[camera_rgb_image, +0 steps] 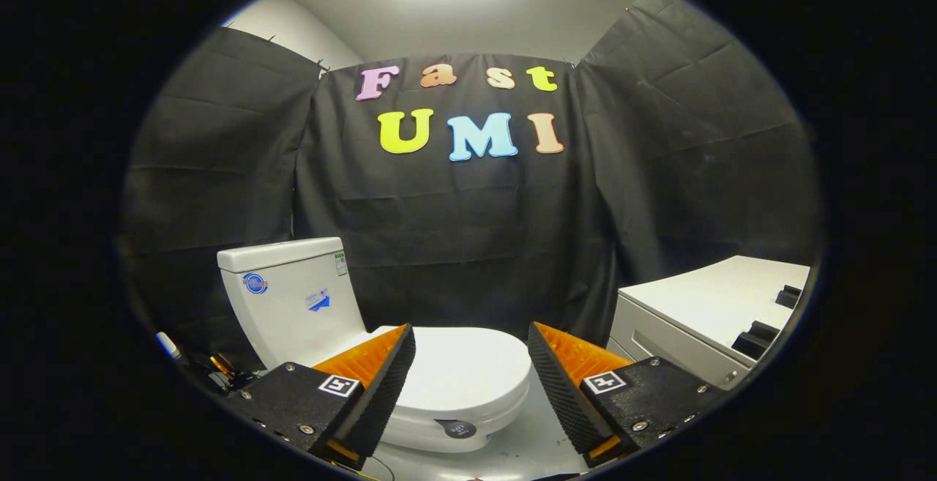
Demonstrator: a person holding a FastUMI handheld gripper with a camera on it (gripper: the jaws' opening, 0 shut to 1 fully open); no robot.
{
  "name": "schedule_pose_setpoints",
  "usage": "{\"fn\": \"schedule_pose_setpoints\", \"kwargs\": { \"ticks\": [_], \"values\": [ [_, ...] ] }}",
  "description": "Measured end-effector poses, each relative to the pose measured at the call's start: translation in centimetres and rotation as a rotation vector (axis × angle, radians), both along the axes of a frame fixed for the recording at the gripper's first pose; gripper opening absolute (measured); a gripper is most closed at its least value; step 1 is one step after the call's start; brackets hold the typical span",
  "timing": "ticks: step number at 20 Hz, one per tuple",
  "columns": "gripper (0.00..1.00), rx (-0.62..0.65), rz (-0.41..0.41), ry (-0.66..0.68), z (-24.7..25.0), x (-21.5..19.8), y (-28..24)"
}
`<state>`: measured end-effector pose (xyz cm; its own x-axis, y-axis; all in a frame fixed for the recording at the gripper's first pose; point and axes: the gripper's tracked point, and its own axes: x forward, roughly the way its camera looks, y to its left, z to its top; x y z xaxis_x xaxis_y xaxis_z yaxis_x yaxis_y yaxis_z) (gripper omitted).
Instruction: Open the toilet lid.
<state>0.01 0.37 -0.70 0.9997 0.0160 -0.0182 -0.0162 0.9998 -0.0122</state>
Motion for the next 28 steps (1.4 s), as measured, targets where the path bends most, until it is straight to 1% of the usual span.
{"fn": "schedule_pose_setpoints", "kwargs": {
  "ticks": [3, 6, 10, 13, 18, 20, 23, 26, 28],
  "values": [
    [0.95, 0.012, 0.012, 0.007, 0.0, 0.2, 0.1],
    [0.95, 0.07, 0.071, 0.035, -0.9, 0.4, 1.0],
    [0.95, 0.12, 0.065, 0.072, -2.2, 1.0, 0.0],
    [0.95, 0.163, 0.059, 0.12, -4.3, 1.6, -0.8],
    [0.95, 0.341, 0.087, 0.274, -8.8, 1.9, -0.7],
    [0.95, 0.394, 0.093, 0.321, -10.1, 2.2, -0.6],
    [0.95, 0.47, 0.123, 0.382, -11.8, 2.7, -0.4],
    [0.95, 0.598, 0.14, 0.461, -13.9, 3.2, -0.6],
    [0.95, 0.663, 0.137, 0.508, -15.5, 3.3, -0.9]
  ]
}}
